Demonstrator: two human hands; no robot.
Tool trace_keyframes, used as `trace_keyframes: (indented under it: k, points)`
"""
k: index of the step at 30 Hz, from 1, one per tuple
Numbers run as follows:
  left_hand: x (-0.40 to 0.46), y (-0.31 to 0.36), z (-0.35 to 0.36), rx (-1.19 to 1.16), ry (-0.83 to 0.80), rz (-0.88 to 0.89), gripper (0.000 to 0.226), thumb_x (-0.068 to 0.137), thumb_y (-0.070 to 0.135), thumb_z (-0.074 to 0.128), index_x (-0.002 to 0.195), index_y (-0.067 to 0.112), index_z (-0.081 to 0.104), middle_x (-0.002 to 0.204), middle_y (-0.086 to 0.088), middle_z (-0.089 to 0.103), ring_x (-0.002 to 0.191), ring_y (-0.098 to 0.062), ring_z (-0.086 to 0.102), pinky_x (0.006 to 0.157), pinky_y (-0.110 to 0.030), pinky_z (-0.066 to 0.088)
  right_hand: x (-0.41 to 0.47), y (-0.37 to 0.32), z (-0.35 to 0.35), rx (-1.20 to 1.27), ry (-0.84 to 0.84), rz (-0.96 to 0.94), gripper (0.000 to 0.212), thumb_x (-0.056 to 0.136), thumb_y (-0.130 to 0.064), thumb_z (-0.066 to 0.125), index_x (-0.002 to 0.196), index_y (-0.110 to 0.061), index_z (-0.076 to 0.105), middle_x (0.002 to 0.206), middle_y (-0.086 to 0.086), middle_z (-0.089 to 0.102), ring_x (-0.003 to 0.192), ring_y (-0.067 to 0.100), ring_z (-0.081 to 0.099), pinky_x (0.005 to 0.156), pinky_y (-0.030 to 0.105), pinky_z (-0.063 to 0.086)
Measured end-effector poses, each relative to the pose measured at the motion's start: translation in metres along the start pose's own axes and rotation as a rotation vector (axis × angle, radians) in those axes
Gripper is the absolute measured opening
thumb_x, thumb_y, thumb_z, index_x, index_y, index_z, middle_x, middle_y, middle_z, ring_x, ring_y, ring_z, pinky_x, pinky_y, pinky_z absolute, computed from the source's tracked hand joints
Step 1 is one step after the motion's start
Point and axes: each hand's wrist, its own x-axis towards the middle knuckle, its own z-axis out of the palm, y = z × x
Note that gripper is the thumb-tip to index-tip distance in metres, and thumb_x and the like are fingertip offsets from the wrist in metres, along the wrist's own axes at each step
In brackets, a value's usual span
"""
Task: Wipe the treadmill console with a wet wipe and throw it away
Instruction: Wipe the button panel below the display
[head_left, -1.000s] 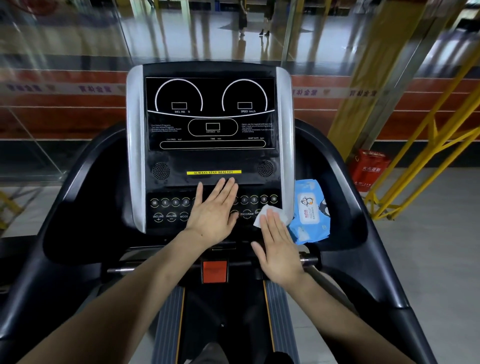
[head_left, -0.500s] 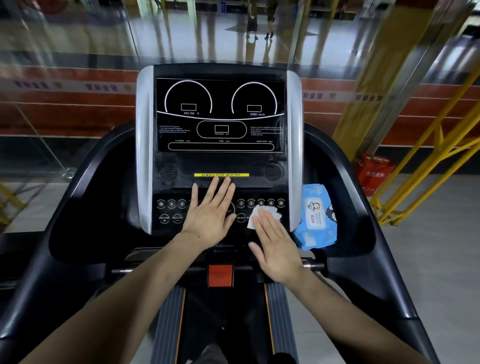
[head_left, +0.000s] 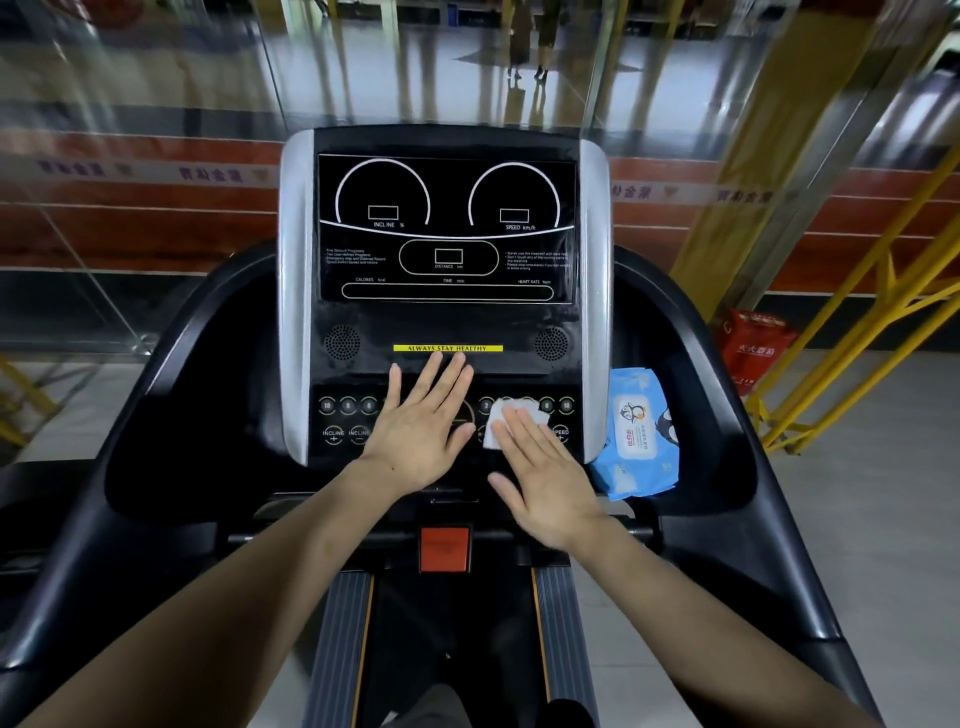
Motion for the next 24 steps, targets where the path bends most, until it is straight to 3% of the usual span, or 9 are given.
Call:
trace_keyframes:
  k: [3, 8, 12, 18, 22, 24]
  points:
    - [0.0, -0.001, -0.001, -0.003, -0.001, 0.013, 0.073, 0.108, 0.054, 0.024, 0.165, 0.022, -0.009, 0.172, 0.008, -0.021, 0.156, -0.016, -0.028, 0.126, -0.057, -0.015, 0.027, -0.002, -0.013, 0.037, 0.036, 0.062, 0.07, 0.11, -0.057, 0.019, 0.168, -0.017, 0.011, 0.176, 0.0, -0.003, 0.161, 0.01, -0.012, 0.132, 0.037, 0.001]
    - [-0.011, -0.015, -0.001, 0.075, 0.02, -0.006, 0.074, 0.108, 0.052, 0.027, 0.165, 0.021, -0.009, 0.172, 0.004, -0.019, 0.158, -0.021, -0.023, 0.129, -0.055, -0.005, -0.012, -0.007, 0.006, -0.004, -0.028, -0.023, 0.068, 0.111, -0.053, 0.022, 0.167, -0.015, 0.014, 0.176, 0.003, 0.001, 0.162, 0.013, -0.007, 0.131, 0.044, 0.013]
    - [-0.014, -0.018, -0.001, 0.082, 0.01, -0.045, 0.074, 0.108, 0.051, 0.026, 0.164, 0.021, -0.011, 0.172, 0.004, -0.021, 0.158, -0.023, -0.023, 0.128, -0.057, -0.005, -0.007, -0.004, 0.002, -0.027, -0.049, -0.06, 0.068, 0.111, -0.055, 0.02, 0.168, -0.019, 0.013, 0.176, -0.002, -0.001, 0.161, 0.011, -0.009, 0.131, 0.042, 0.013]
    - [-0.016, -0.02, -0.004, 0.078, 0.017, -0.025, 0.073, 0.109, 0.048, 0.028, 0.165, 0.02, -0.007, 0.173, 0.003, -0.017, 0.159, -0.023, -0.02, 0.129, -0.054, -0.003, 0.03, -0.022, -0.009, 0.069, 0.005, 0.048, 0.068, 0.111, -0.055, 0.018, 0.168, -0.019, 0.007, 0.175, -0.002, -0.007, 0.16, 0.009, -0.014, 0.132, 0.035, -0.003]
    - [-0.028, -0.027, -0.002, 0.061, 0.04, -0.05, 0.073, 0.109, 0.046, 0.032, 0.165, 0.016, -0.002, 0.173, 0.001, -0.014, 0.159, -0.022, -0.017, 0.13, -0.052, -0.001, -0.006, -0.031, 0.009, 0.069, -0.072, -0.034, 0.068, 0.11, -0.056, 0.013, 0.167, -0.018, 0.011, 0.176, -0.001, -0.002, 0.161, 0.01, -0.01, 0.132, 0.043, 0.011]
    - [-0.034, -0.031, -0.001, 0.059, 0.058, -0.06, 0.071, 0.109, 0.043, 0.033, 0.166, 0.015, 0.0, 0.173, 0.001, -0.011, 0.16, -0.022, -0.015, 0.13, -0.053, 0.001, -0.013, -0.031, 0.012, 0.076, -0.091, -0.041, 0.069, 0.11, -0.057, 0.01, 0.167, -0.019, 0.01, 0.175, -0.003, -0.005, 0.16, 0.008, -0.011, 0.132, 0.042, 0.01]
